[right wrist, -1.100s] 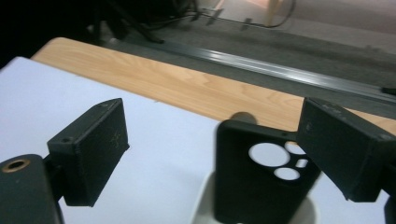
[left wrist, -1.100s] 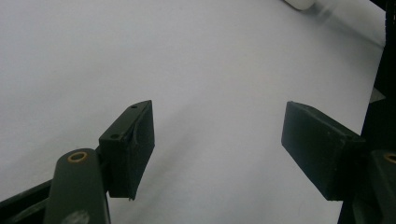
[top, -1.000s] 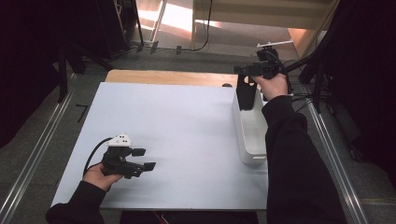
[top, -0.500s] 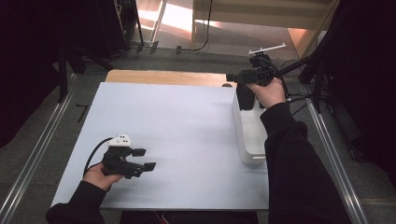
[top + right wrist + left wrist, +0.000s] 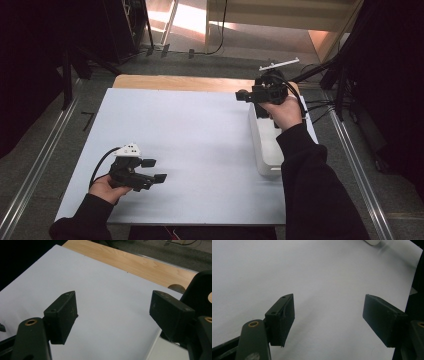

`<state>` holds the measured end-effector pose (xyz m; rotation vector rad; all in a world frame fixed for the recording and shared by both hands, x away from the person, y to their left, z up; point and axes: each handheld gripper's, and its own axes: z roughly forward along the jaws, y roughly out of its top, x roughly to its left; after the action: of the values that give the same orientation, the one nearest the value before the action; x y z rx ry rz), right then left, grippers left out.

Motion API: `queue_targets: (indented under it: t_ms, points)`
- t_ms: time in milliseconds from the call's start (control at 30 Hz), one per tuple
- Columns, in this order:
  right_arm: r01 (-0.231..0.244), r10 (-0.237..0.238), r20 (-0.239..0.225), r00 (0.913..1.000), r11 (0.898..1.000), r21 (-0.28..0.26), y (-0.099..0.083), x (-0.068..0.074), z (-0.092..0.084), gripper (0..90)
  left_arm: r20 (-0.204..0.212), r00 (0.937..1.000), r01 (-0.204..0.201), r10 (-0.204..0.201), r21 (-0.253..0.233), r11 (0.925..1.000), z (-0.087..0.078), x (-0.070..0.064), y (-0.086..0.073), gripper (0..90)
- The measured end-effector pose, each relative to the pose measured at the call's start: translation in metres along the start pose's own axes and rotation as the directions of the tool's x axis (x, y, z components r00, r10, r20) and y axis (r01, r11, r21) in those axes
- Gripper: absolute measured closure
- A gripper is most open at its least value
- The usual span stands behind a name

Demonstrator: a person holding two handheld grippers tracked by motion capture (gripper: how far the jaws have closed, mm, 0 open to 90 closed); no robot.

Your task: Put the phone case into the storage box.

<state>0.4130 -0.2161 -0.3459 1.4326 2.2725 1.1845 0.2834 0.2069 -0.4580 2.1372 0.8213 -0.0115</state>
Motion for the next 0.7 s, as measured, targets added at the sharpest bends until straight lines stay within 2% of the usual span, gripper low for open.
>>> queue_targets:
  t_ms: [200, 400, 700]
  points:
    - [0.003, -0.003, -0.03, 0.9996, 1.0, -0.003, -0.008, 0.006, -0.005, 20.8, 0.001, 1.0, 0.0, 0.0, -0.001, 1.0, 0.0, 0.0, 0.0, 25.2]
    - [0.028, -0.028, -0.033, 0.9991, 1.0, -0.004, -0.018, 0.013, -0.01, 20.8, 0.004, 1.0, -0.001, 0.001, -0.001, 1.0, -0.001, 0.001, 0.0, 25.2]
    - [0.043, -0.042, -0.077, 0.9962, 0.999, 0.008, -0.035, 0.027, -0.011, 20.8, 0.004, 1.0, -0.002, 0.002, -0.001, 1.0, -0.001, 0.001, 0.0, 25.2]
